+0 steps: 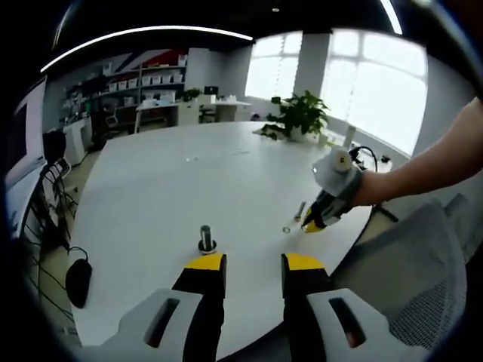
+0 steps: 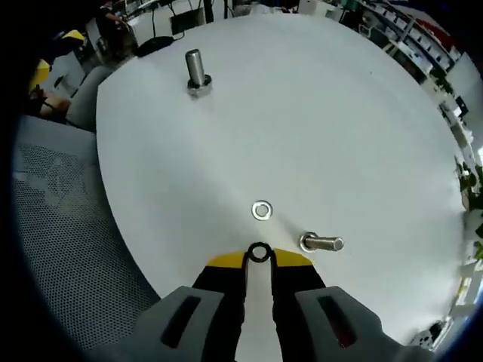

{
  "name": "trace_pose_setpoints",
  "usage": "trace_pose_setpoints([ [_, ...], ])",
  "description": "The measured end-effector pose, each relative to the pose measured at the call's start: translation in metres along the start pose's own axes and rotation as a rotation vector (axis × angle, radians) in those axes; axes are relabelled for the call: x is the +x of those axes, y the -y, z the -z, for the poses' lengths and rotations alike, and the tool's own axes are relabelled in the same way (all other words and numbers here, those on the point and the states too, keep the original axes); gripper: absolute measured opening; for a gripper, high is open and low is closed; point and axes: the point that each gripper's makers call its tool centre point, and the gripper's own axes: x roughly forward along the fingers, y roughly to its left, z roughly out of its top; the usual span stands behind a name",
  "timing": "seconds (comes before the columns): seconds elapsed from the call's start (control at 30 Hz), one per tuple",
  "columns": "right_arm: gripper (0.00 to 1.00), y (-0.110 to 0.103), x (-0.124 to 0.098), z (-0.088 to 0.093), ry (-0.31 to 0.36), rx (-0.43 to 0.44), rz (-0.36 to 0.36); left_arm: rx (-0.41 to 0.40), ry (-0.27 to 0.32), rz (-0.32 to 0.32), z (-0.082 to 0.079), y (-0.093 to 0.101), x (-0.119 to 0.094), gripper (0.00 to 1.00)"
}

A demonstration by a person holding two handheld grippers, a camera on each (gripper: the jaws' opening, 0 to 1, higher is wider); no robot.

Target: Place the washer onto the threaded stud by aligning its center hole with the stud, sliding it down to the base, and recovering from edge contact or off-axis alignment until the washer reaches the visible bottom stop.

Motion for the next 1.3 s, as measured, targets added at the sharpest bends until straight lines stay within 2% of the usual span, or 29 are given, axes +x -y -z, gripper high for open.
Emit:
trace_pose_setpoints([
  [0.43,0.14,0.024,-0.028,0.001,0.075,0.078,0.049,0.018,0.001,-0.002,-0.001,0.002,0.0,0.27],
  [0.7,0.14,0.035,-0.042,-0.011,0.123,0.04,0.097,0.017,0.008,-0.006,-0.003,0.001,0.0,0.27],
  [1.03,0.14,0.037,-0.043,-0.02,0.135,0.003,0.106,0.015,0.009,-0.009,-0.002,0.001,0.0,0.27],
  [1.3,0.14,0.039,-0.037,-0.023,0.117,-0.011,0.098,0.012,0.009,-0.014,-0.002,0.0,-0.001,0.27],
])
